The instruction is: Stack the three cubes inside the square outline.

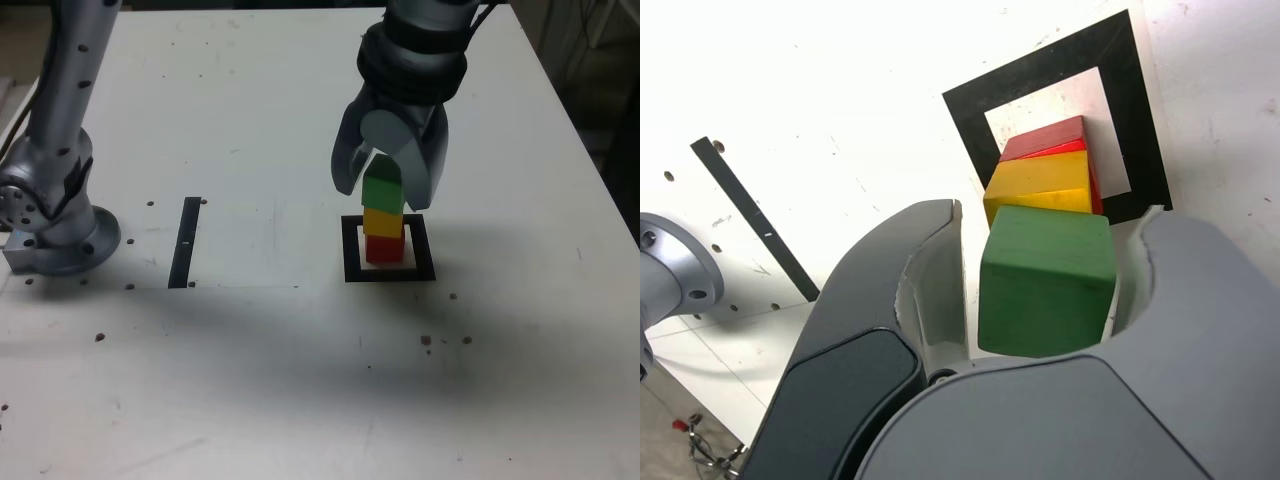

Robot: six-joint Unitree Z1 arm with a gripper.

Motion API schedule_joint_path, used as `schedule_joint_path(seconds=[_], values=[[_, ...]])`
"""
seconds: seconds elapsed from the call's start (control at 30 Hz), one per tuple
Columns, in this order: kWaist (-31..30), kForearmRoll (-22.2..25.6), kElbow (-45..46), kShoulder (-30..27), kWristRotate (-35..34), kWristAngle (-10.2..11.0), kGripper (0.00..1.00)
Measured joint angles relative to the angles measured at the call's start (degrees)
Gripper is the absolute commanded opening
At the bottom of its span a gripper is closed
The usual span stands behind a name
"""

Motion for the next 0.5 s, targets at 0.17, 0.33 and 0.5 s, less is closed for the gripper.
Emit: schedule_joint_path(seconds=[0.17,0.33,0.5], values=[[0.00,-0.26,0.32,-0.02,0.00,0.00,1.00],[0.00,-0.79,0.98,-0.97,0.00,0.49,1.00],[0.00,-1.60,2.43,-5.20,-0.02,2.68,1.00]])
